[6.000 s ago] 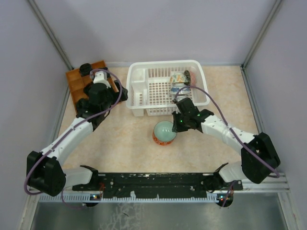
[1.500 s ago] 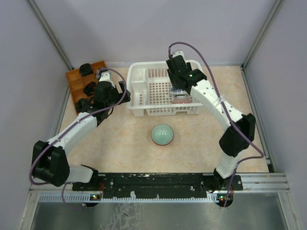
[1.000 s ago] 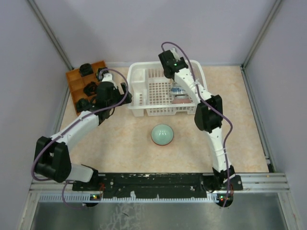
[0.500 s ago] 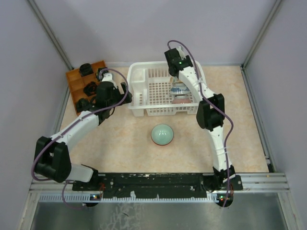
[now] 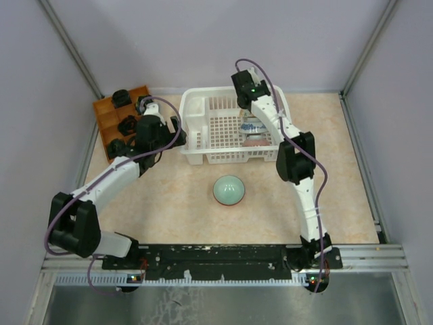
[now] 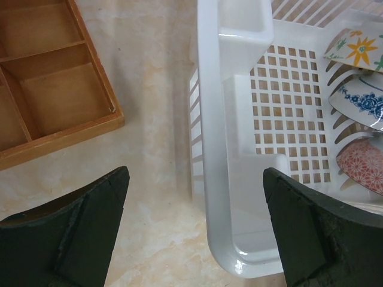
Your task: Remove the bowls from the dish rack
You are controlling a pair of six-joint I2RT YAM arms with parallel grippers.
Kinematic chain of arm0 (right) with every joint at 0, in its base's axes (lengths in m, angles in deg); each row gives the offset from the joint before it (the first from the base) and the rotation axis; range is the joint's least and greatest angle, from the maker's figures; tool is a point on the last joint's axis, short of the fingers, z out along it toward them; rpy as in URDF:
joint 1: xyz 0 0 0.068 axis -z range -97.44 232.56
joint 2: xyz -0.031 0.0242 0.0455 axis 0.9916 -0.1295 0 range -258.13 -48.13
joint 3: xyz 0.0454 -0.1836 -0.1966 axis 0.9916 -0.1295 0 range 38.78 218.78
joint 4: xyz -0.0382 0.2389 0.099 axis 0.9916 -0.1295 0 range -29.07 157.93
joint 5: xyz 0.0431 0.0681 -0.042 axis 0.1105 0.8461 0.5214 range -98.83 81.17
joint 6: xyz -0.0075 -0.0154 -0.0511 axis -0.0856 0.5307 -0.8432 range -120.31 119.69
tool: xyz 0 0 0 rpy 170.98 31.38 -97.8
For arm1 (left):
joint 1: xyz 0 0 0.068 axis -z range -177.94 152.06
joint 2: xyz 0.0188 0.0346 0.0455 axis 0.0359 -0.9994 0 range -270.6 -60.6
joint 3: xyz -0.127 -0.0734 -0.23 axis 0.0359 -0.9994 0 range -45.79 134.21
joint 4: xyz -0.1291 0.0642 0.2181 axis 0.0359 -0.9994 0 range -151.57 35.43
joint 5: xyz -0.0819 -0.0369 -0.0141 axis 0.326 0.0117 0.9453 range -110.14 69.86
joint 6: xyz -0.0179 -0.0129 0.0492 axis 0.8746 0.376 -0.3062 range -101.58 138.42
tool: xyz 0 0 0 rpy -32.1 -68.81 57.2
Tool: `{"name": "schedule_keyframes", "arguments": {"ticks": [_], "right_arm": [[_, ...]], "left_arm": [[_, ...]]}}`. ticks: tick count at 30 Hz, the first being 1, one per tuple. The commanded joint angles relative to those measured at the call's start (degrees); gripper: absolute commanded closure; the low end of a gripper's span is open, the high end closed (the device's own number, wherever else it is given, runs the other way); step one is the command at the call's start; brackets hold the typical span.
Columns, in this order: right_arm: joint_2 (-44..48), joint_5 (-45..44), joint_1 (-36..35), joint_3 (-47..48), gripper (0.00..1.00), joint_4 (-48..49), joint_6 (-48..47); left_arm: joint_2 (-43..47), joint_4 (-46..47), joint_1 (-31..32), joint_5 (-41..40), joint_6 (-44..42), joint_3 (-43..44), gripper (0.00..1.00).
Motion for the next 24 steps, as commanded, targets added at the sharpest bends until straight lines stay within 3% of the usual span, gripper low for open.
{"name": "schedule_keyframes", "arguments": {"ticks": [1, 13, 24], "right_arm": [[-1.89, -0.38, 0.39, 0.45, 0.57, 1.59, -0.32], [-3.05, -3.45, 0.83, -0.27, 0.61, 3.65, -1.12], [-3.6, -5.7, 0.83, -0.51, 0.73, 4.69, -2.28]], "left_arm": [[-1.0, 1.63, -0.16, 0.2, -0.92, 1.27, 0.01], [-1.69, 2.4, -0.14, -0.23, -0.94, 1.16, 0.01], [-1.67, 2.85, -0.14, -0.33, -0.92, 0.7, 0.01]]}}
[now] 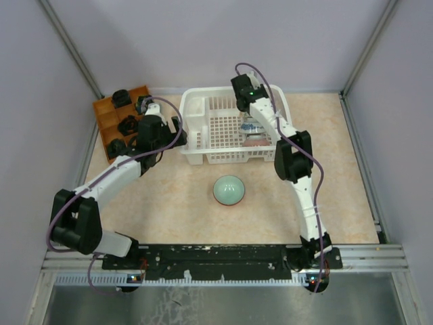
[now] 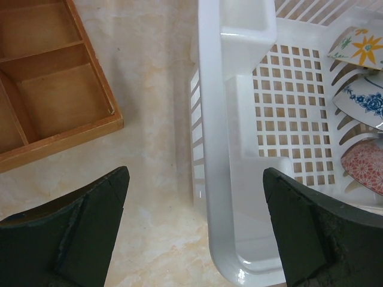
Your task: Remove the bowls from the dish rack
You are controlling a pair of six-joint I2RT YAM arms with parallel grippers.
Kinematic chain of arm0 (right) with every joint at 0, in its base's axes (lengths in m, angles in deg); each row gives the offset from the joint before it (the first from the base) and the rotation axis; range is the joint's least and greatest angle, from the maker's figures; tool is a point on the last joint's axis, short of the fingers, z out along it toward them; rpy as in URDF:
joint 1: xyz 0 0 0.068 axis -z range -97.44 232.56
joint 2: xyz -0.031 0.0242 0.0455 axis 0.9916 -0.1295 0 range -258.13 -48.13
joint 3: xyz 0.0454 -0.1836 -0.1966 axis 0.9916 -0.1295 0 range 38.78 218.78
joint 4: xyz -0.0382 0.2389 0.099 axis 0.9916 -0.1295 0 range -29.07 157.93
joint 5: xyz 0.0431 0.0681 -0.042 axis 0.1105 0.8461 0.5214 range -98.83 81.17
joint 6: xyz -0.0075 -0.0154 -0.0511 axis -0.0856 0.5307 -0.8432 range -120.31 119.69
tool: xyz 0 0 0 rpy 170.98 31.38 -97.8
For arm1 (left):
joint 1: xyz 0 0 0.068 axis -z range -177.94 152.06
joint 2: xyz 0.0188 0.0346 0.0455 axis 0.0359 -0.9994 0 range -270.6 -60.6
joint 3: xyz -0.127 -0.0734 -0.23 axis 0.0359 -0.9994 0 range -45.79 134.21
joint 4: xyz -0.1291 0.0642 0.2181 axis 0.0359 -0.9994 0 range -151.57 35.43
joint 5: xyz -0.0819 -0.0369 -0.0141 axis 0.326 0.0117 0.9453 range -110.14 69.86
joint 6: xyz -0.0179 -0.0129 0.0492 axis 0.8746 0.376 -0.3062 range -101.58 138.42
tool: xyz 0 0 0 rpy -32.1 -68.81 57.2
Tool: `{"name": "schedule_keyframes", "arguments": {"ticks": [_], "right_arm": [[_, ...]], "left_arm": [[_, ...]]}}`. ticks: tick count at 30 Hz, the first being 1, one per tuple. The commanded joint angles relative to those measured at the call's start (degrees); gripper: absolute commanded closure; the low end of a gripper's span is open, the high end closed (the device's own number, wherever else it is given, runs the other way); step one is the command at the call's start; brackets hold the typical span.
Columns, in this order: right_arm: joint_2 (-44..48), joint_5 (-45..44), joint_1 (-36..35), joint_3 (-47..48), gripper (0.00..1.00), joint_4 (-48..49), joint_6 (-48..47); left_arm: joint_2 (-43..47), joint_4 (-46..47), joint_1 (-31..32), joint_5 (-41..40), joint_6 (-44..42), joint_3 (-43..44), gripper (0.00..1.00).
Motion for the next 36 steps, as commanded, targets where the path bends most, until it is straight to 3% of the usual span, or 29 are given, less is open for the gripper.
{"name": "schedule_keyframes", "arguments": {"ticks": [1, 7, 12, 16, 22, 31, 36], "right_arm": [[-0.33, -2.45, 0.45, -0.35, 0.75, 2.34, -1.41], [-0.95, -4.36, 0.45, -0.54, 1.0, 2.95, -2.25], [-0.43, -12.22, -0.19, -4.51, 1.0, 9.63, -7.21], [3.2, -18.86, -1.34, -14.17, 1.0, 28.76, -18.51], [8.76, -21.82, -3.92, -27.95, 1.0, 64.52, -41.69], [4.03, -24.28, -5.93, -27.07, 1.0, 94.79, -71.28], [4.48, -24.55, -6.22, -26.99, 1.0, 97.75, -73.71]], "left_arm": [[-0.14, 1.71, -0.14, -0.3, -0.52, 0.62, 0.01], [-0.13, 1.87, -0.14, -0.4, -0.55, 0.36, 0.01], [-0.44, 2.34, -0.16, -0.31, -0.17, 0.0, 0.01], [-1.01, 2.87, -0.14, 0.34, 0.1, -0.01, 0.01], [-1.83, 3.23, -0.18, 0.32, -0.04, -0.05, 0.01], [-2.84, 3.59, -0.2, 0.41, 0.42, -0.25, 0.01], [-3.01, 3.51, -0.23, -0.2, 0.44, -0.22, 0.01]]}}
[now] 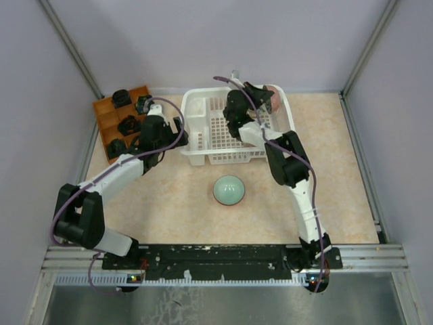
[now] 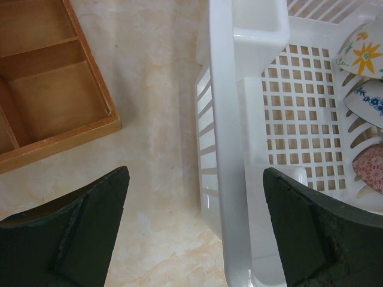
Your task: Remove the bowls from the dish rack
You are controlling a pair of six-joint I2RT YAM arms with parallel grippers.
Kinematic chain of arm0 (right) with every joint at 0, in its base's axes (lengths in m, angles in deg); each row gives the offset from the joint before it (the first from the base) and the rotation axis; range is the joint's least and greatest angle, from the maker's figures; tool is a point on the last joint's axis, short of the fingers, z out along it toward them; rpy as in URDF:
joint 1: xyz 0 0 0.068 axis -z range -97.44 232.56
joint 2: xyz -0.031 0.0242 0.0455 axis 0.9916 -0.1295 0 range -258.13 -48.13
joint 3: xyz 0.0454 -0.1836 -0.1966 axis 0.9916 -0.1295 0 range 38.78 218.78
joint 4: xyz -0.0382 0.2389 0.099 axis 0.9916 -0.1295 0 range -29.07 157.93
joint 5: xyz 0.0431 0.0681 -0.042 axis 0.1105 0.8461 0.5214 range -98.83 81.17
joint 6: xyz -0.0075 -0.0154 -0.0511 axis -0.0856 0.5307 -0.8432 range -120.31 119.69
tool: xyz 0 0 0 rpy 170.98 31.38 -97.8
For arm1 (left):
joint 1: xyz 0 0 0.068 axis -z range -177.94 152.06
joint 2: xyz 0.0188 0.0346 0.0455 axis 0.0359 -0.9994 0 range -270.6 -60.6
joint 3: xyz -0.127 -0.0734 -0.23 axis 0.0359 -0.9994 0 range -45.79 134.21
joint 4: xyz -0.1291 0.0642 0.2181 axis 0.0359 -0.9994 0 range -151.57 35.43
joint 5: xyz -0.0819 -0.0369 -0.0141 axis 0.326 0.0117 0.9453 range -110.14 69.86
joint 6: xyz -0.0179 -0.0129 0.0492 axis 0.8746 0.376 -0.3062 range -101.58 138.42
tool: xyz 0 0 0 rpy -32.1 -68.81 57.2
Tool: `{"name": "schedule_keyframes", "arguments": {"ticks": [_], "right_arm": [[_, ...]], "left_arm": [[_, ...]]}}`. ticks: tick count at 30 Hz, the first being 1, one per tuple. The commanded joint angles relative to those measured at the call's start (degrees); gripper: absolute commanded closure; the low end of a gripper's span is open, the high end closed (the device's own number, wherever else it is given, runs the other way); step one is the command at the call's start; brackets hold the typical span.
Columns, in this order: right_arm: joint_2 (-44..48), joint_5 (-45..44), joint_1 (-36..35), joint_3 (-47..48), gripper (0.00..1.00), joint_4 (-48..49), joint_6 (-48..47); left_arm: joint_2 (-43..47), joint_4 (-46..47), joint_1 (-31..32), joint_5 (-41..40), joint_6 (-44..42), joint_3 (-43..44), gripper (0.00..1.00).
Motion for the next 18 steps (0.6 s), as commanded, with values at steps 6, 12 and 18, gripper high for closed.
{"name": "schedule_keyframes", "arguments": {"ticks": [6, 12, 18], "right_arm": [[3.76, -2.57, -0.59, 1.83, 1.0, 9.98, -6.76], [11.28, 4.48, -0.31, 8.78, 1.0, -40.37, 33.15], [12.84, 10.73, 0.42, 15.88, 1.0, -61.77, 49.62]], "left_arm": [[-0.26, 1.59, -0.25, -0.33, 0.46, -0.16, 0.01], [0.06, 1.44, -0.24, -0.35, 0.6, -0.16, 0.01], [0.94, 1.01, -0.25, -0.66, 0.68, 0.01, 0.01]]}}
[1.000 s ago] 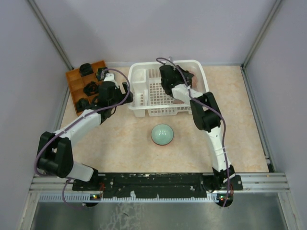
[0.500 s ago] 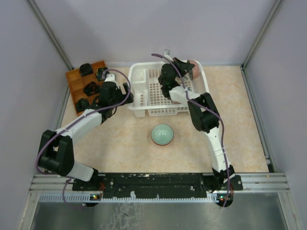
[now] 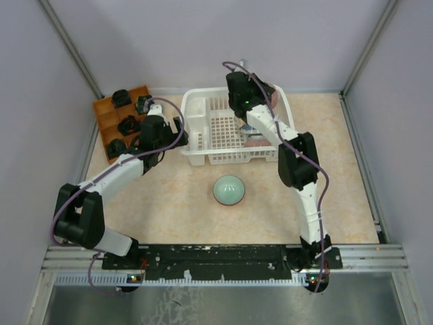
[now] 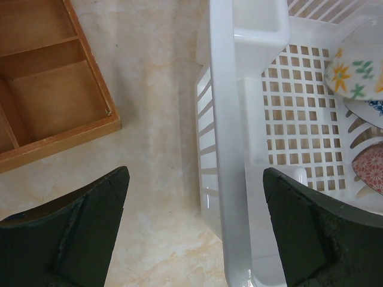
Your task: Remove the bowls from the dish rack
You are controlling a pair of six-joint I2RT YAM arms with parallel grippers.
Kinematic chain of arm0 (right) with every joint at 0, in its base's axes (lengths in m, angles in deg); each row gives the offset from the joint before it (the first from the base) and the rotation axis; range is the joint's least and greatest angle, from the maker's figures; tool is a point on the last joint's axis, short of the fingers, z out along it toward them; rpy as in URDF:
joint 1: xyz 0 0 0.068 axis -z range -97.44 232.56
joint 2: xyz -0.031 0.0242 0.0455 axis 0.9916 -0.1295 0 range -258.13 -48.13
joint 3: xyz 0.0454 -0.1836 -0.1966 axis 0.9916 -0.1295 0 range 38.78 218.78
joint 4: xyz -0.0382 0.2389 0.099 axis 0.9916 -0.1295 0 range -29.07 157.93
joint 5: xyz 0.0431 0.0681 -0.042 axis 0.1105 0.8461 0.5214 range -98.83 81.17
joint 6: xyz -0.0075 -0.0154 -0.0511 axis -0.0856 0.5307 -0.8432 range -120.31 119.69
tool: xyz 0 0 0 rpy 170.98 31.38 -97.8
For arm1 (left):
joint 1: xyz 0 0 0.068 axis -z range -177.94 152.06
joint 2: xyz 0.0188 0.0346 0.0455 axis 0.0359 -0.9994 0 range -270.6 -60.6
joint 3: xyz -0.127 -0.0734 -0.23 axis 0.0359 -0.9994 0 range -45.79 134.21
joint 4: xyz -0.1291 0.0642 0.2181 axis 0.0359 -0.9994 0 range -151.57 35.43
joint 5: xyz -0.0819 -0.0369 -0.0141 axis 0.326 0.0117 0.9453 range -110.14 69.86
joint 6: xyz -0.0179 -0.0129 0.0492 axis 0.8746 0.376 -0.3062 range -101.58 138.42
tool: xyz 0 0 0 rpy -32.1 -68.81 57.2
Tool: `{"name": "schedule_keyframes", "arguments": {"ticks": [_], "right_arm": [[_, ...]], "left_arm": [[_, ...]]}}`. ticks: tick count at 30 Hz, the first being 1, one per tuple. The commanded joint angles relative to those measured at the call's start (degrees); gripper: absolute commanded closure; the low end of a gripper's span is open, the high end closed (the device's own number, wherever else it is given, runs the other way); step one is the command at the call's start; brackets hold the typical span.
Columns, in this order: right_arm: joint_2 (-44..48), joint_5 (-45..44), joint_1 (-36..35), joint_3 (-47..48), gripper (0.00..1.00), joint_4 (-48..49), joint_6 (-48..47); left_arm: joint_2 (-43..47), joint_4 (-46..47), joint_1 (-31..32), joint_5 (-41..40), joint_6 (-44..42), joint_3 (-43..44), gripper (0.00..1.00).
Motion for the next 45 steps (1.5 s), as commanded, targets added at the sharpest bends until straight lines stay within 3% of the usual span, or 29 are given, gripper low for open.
{"name": "schedule_keyframes", "arguments": {"ticks": [1, 9, 32, 39, 45], "right_arm": [[8.09, 4.09, -0.54, 4.71, 1.0, -16.48, 15.0], [10.77, 3.7, -0.54, 3.01, 1.0, -17.05, 16.08], [15.42, 16.98, -0.1, 8.1, 1.0, -30.96, 28.8], [19.01, 26.43, -0.1, 7.95, 1.0, -35.7, 33.34], [26.87, 35.84, -0.14, 1.73, 1.0, -36.06, 38.02]], "left_arm": [[1.14, 0.91, -0.25, -0.63, 0.53, 0.06, 0.01], [2.35, 0.29, -0.24, -0.97, 0.66, -0.16, 0.01], [3.91, -1.11, -0.25, -1.51, 0.79, 0.44, 0.01], [4.05, -1.72, -0.23, -2.03, 0.24, 0.76, 0.01], [3.89, -2.06, -0.25, -2.0, 0.25, 1.2, 0.01]]}}
